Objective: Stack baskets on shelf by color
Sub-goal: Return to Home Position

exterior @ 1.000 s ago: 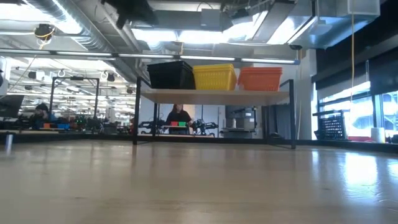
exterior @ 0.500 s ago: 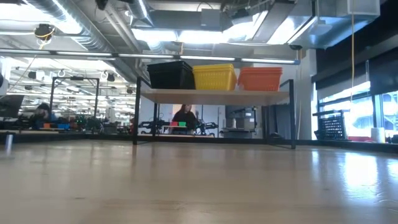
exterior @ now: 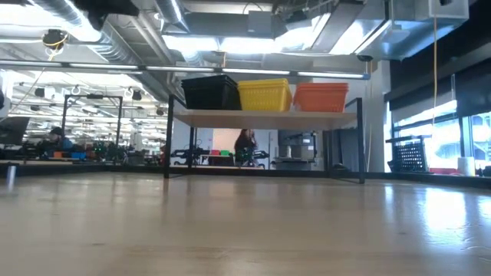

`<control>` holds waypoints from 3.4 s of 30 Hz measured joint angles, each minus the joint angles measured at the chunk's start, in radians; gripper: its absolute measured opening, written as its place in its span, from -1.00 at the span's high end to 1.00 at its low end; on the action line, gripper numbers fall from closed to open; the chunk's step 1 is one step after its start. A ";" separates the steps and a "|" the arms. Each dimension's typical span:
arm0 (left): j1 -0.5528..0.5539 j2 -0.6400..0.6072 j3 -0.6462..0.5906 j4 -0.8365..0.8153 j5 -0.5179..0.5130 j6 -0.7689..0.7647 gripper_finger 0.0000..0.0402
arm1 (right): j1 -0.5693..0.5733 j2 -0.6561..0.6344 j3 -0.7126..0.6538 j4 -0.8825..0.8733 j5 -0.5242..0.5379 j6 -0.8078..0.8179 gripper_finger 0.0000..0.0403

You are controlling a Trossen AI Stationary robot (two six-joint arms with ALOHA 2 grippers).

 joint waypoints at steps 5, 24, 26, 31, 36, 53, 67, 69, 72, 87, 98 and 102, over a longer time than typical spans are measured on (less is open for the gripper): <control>0.000 -0.131 -0.086 0.043 -0.020 -0.004 1.00 | 0.000 -0.113 -0.064 0.023 0.001 0.030 1.00; 0.000 -0.442 -0.190 0.030 -0.059 -0.012 1.00 | 0.000 -0.421 -0.263 0.065 -0.011 -0.002 1.00; 0.000 -0.442 -0.192 0.029 -0.061 -0.005 1.00 | 0.000 -0.416 -0.265 0.078 -0.025 -0.020 1.00; 0.000 -0.442 -0.226 0.045 -0.064 -0.017 1.00 | 0.000 -0.423 -0.292 0.130 -0.043 -0.036 1.00; 0.000 -0.442 -0.319 0.150 -0.062 -0.027 1.00 | 0.000 -0.424 -0.387 0.355 -0.144 -0.088 1.00; 0.000 -0.442 -0.683 0.597 -0.037 -0.038 1.00 | 0.000 -0.424 -0.720 0.687 -0.174 -0.082 1.00; 0.000 -0.440 -0.761 0.611 0.098 -0.066 1.00 | 0.000 -0.424 -0.839 0.733 -0.294 -0.089 1.00; 0.000 -0.440 -0.761 0.611 0.146 -0.062 1.00 | 0.000 -0.424 -0.861 0.734 -0.296 -0.124 1.00; 0.000 -0.440 -0.761 0.611 0.175 -0.062 1.00 | 0.000 -0.424 -0.904 0.729 -0.295 -0.193 1.00; 0.000 -0.440 -0.761 0.610 0.178 -0.070 1.00 | -0.001 -0.421 -1.041 0.841 -0.287 -0.215 1.00; 0.000 -0.440 -0.761 0.586 0.117 -0.070 1.00 | -0.001 -0.421 -1.041 0.838 -0.249 -0.207 0.98; 0.000 -0.440 -0.761 0.586 0.114 -0.070 1.00 | 0.000 -0.421 -1.041 0.837 -0.250 -0.189 0.95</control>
